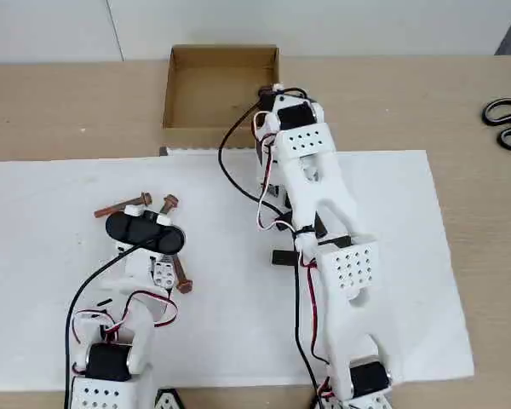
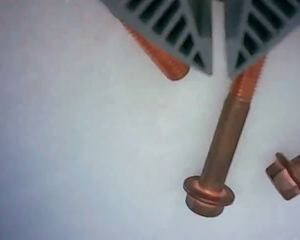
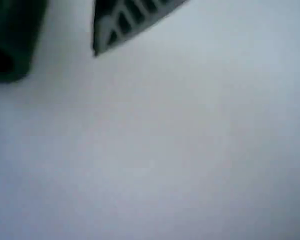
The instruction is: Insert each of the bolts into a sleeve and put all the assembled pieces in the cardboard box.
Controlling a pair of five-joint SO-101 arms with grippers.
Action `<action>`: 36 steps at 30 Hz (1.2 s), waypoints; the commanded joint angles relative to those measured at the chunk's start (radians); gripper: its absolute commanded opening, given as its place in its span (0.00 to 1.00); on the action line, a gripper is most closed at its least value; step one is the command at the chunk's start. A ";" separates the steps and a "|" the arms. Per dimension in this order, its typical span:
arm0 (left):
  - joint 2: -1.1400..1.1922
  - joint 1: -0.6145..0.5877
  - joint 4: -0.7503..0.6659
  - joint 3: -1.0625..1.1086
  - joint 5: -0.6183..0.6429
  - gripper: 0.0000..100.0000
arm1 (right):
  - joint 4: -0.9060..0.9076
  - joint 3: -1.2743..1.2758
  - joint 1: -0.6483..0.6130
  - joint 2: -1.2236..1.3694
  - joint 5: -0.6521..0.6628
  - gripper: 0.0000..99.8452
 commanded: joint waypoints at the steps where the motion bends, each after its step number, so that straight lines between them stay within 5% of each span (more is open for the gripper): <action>1: -0.012 -0.002 -0.023 -0.004 -0.005 0.01 | 0.007 -0.005 -0.008 0.008 -0.009 0.13; 7: -0.012 -0.002 -0.023 -0.004 -0.005 0.01 | 0.007 -0.005 -0.002 0.033 -0.009 0.11; 11: -0.012 -0.003 -0.023 -0.004 -0.005 0.01 | 0.005 -0.005 -0.001 0.028 -0.002 0.00; 20: -0.011 -0.008 0.031 -0.028 -0.002 0.01 | 0.007 -0.008 0.062 -0.186 0.095 0.00; 30: 0.020 -0.043 0.192 -0.369 0.084 0.07 | 0.010 0.026 0.147 -0.317 0.184 0.00; 36: 0.339 -0.044 0.222 -0.615 0.084 0.07 | 0.007 0.193 0.217 -0.325 0.261 0.00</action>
